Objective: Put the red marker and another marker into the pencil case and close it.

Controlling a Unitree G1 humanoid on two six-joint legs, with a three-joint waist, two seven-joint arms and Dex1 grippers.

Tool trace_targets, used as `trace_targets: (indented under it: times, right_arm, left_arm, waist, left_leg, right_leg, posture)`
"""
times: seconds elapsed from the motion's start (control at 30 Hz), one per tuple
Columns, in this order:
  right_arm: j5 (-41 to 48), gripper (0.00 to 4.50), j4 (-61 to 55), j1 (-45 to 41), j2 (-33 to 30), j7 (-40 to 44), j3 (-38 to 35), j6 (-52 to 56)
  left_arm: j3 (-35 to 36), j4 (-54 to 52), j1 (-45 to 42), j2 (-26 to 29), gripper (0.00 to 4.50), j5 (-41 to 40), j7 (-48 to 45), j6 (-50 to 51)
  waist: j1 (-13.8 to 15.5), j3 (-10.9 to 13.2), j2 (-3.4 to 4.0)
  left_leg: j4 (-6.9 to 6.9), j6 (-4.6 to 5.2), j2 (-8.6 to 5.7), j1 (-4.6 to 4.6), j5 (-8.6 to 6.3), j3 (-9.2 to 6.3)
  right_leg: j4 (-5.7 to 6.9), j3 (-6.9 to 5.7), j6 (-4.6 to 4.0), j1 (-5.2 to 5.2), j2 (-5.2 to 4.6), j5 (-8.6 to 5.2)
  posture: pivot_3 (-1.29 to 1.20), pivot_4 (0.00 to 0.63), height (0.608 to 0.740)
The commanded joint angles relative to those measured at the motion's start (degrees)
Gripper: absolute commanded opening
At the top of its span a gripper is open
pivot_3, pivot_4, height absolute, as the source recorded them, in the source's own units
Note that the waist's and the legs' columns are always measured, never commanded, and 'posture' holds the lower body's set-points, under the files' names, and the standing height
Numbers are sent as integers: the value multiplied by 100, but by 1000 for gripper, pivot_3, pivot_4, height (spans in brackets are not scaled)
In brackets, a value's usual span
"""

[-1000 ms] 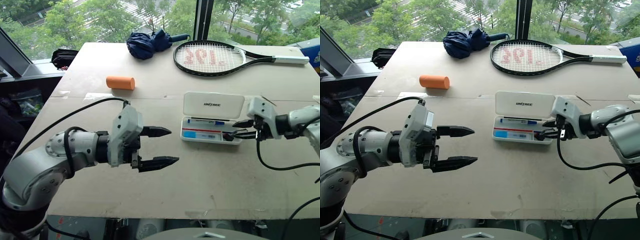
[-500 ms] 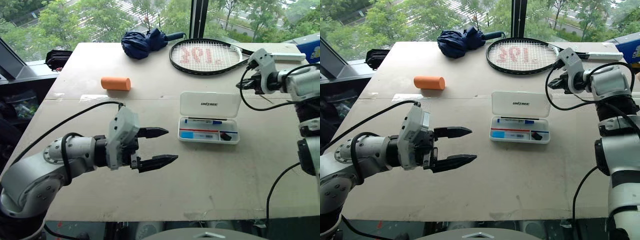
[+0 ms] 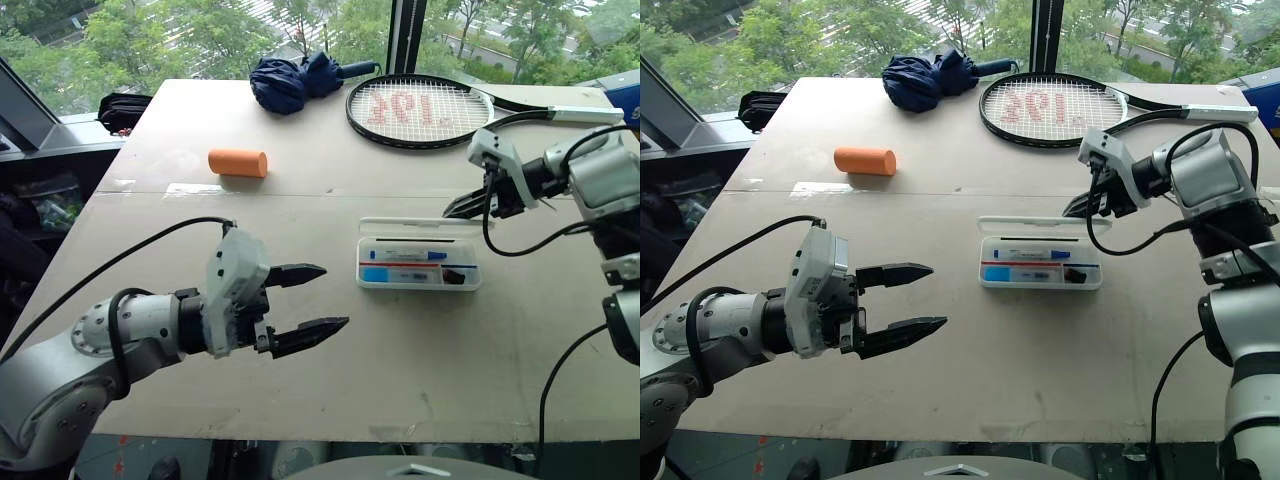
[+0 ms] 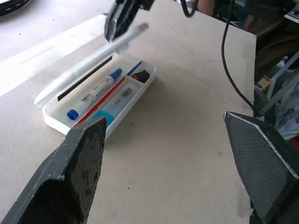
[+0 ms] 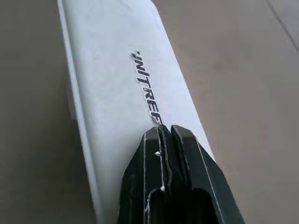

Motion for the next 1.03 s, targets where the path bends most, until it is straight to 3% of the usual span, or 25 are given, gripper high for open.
trace_targets:
  times: [0.03,0.2,0.27,0.33,0.4,0.47,0.57,0.73,0.83,0.9,1.03]
  right_arm:
    - [131,27,-1052,588,-47,-408,-24,383]
    - [-355,27,-1534,1556,-17,-1367,257,-47]
    - [-23,27,-1817,1957,109,-1620,-317,-354]
    - [869,27,-2336,2344,508,-1774,-1485,-500]
    - [1447,27,-3010,2871,760,-1889,-2518,-1181]
    - [1795,27,-3442,3317,726,-1961,-3067,-1191]
    - [1768,721,-3889,4298,437,-1983,-3554,-1501]
    - [1860,3121,-4244,6474,305,-1731,-5150,-2256]
    - [2120,4392,-4373,7701,555,-1487,-6217,-2568]
    - [2215,4392,-4379,8237,685,-1392,-6672,-2824]
    - [2395,4392,-4377,8631,699,-1443,-6890,-3032]
  left_arm:
    - [36,-6,-69,80,4063,-4,-94,-180]
    - [-56,118,-117,113,4063,92,-231,-221]
    - [-86,149,-92,100,4063,135,-223,-225]
    - [-113,209,-39,6,4063,341,-60,-287]
    - [-232,280,116,-350,4063,1094,51,-913]
    - [-243,372,349,-292,4063,1195,-264,-971]
    - [-50,599,652,-309,4063,1112,-564,-1008]
    - [382,1032,1815,-239,4063,1563,-1556,-1549]
    - [620,1253,2290,-263,4063,1767,-1869,-1773]
    - [658,1352,2472,-267,4063,1906,-2012,-1881]
    - [625,1499,2581,-264,4063,2050,-2238,-2021]
  waist:
    - [-9,1,3]
    - [-29,-29,-23]
    - [-24,-48,-53]
    - [-15,-54,-65]
    - [-5,-40,-45]
    - [18,-18,-10]
    - [44,-20,-12]
    - [126,-17,-5]
    - [116,-18,-3]
    - [131,-23,-7]
    - [113,-25,-8]
  left_leg:
    - [0,0,0,1,0,1]
    - [1,15,-1,24,-8,1]
    - [-2,16,1,48,-9,1]
    - [-8,19,5,99,-12,-5]
    - [-8,21,4,100,-13,-6]
    - [-7,21,0,96,-13,-1]
    - [-7,21,-2,89,-13,-3]
    - [-18,23,3,89,-14,-2]
    - [-16,24,9,106,-15,23]
    - [-13,24,13,110,-15,27]
    - [-7,24,18,115,-15,45]
  right_leg:
    - [3,1,0,0,0,0]
    - [7,3,-1,18,11,1]
    - [3,4,-2,41,14,0]
    - [-13,-3,-4,97,16,-2]
    - [-13,-2,-4,103,15,-2]
    - [-11,5,-2,99,10,-1]
    - [-11,2,-2,92,8,-1]
    - [-24,-4,-3,95,10,-5]
    - [-21,16,-22,99,13,-15]
    - [-20,19,-24,102,16,-16]
    - [-21,35,-24,102,15,-18]
  posture:
    - [0,150,730]
    - [0,150,730]
    - [0,150,730]
    - [0,150,730]
    - [0,150,730]
    - [0,150,730]
    - [0,150,730]
    - [0,150,730]
    - [0,150,730]
    - [0,150,730]
    - [0,150,730]
